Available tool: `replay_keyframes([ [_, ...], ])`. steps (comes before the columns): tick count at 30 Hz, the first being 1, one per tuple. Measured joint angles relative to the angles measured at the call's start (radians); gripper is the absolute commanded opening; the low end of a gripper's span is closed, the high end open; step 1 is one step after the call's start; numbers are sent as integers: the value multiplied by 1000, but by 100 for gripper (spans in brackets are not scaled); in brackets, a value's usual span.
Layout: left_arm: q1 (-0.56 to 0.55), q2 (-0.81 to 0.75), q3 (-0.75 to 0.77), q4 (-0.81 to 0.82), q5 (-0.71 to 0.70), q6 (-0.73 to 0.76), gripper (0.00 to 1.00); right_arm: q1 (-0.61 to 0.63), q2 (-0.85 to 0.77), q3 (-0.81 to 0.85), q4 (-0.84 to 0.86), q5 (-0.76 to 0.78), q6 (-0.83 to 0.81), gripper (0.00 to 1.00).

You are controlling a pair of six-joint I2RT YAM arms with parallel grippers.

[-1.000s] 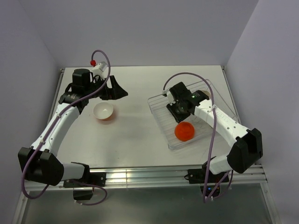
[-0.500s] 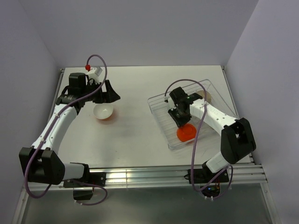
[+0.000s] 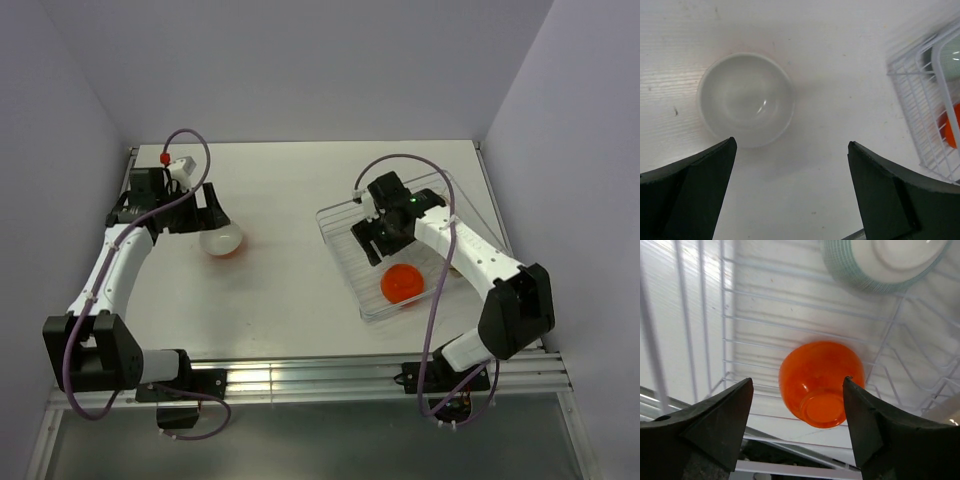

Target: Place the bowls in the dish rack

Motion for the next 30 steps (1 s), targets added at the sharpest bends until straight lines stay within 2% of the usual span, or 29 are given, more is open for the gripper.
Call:
replay_keyframes([
  [1,12,5,0,-9,-6,10,99,0,-14,20,-4,-6,-1,84],
  [4,51,26,-9,-17,-29,44,97,-1,-56,70,-6,-31,-3,88],
  [10,95,114,-35,-21,-72,105,87,-43,-129,155,-15,-137,-2,88],
  [16,99,219,-49,-6,-102,135,69,-108,-146,189,-21,-241,9,87],
  [17,100,237,-49,-1,-107,137,63,-113,-146,190,-24,-256,11,87],
  [25,100,345,-48,57,-138,137,52,-129,-146,190,-31,-322,33,91],
  [28,101,374,-42,70,-135,132,43,-140,-146,192,-32,-352,43,92],
  [29,101,386,-36,76,-134,130,34,-144,-146,194,-32,-365,47,92],
  [30,101,396,-30,82,-132,126,30,-149,-146,196,-32,-378,48,92],
])
